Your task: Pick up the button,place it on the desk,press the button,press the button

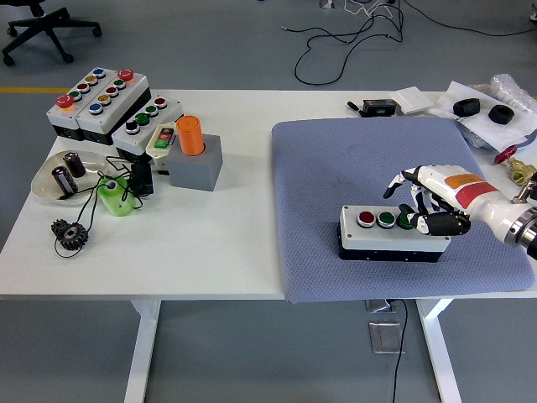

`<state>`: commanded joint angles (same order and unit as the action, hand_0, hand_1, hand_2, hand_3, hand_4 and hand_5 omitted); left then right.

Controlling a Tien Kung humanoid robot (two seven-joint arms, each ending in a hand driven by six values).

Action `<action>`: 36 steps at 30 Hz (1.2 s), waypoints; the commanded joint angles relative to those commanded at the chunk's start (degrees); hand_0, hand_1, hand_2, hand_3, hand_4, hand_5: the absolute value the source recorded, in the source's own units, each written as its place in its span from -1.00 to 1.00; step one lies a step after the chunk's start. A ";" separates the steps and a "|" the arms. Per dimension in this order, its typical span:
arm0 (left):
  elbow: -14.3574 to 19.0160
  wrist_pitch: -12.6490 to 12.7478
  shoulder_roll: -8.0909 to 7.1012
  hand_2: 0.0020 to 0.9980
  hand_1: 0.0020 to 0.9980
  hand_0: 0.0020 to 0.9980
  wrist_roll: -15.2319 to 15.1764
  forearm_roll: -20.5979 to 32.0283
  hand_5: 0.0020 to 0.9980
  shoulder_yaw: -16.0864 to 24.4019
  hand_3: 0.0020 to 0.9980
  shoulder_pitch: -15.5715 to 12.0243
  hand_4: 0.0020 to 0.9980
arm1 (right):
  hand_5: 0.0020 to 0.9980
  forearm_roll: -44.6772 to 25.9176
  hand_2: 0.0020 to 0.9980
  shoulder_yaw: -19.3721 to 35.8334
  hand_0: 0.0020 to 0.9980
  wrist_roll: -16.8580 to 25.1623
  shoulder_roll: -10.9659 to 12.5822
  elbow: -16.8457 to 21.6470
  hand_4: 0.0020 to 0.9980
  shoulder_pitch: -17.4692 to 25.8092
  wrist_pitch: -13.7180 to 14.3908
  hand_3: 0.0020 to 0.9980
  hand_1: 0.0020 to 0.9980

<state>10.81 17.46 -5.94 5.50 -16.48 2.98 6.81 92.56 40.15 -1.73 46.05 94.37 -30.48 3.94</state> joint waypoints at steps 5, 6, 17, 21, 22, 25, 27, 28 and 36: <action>0.06 -0.04 -0.03 -0.02 0.04 0.20 0.03 -0.02 0.95 -0.21 -0.11 -0.18 -0.44 | -1.00 1.07 -0.79 -1.61 -0.59 -0.37 -0.48 -0.77 -0.26 -0.49 -0.84 0.22 -1.00; 0.06 -0.03 -0.04 -0.02 0.04 0.20 0.02 -0.05 0.95 -0.21 -0.11 -0.17 -0.44 | -1.00 1.40 -0.79 -1.98 -0.59 -0.60 -0.69 -1.03 -0.26 -0.72 -1.04 0.22 -1.00; 0.11 -0.06 -0.19 -0.02 0.03 0.20 0.00 -0.47 0.95 0.41 -0.11 0.43 -0.45 | -1.00 2.86 -0.79 -3.76 -0.59 -2.00 -2.24 -3.36 -0.29 -2.60 -1.55 0.24 -1.00; 0.14 -0.06 -0.18 -0.02 0.04 0.20 -0.01 -0.40 0.95 0.41 -0.11 0.48 -0.45 | -1.00 3.07 -0.79 -4.48 -0.59 -2.02 -2.82 -4.46 -0.30 -3.23 -1.45 0.24 -1.00; 0.15 -0.06 -0.16 -0.02 0.04 0.20 0.00 -0.42 0.95 0.38 -0.11 0.50 -0.45 | -1.00 3.20 -0.79 -4.72 -0.59 -1.96 -3.08 -4.92 -0.30 -3.44 -1.39 0.24 -1.00; 0.15 -0.05 -0.15 -0.02 0.04 0.20 0.03 -0.39 0.95 0.31 -0.11 0.54 -0.45 | -1.00 3.40 -0.79 -5.00 -0.59 -1.75 -3.59 -5.82 -0.30 -3.81 -1.31 0.24 -1.00; 0.15 -0.05 -0.16 -0.02 0.04 0.20 0.02 -0.42 0.95 0.35 -0.11 0.58 -0.45 | -1.00 3.49 -0.80 -5.19 -0.59 -1.67 -3.81 -6.27 -0.30 -4.01 -1.34 0.22 -1.00; 0.15 -0.04 -0.15 -0.02 0.04 0.20 0.02 -0.43 0.95 0.35 -0.11 0.60 -0.45 | -1.00 3.56 -0.80 -5.25 -0.59 -1.64 -3.86 -6.39 -0.30 -4.05 -1.36 0.22 -1.00; 0.13 0.01 -0.11 -0.02 0.04 0.20 0.00 -0.43 0.95 0.54 -0.11 0.64 -0.45 | -1.00 3.56 -0.80 -5.93 -0.59 -1.63 -3.94 -6.84 -0.30 -3.90 -1.70 0.21 -1.00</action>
<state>10.94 17.47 -6.05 5.51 -16.92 3.52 7.44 96.12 34.22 -3.37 42.11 87.53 -34.37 2.24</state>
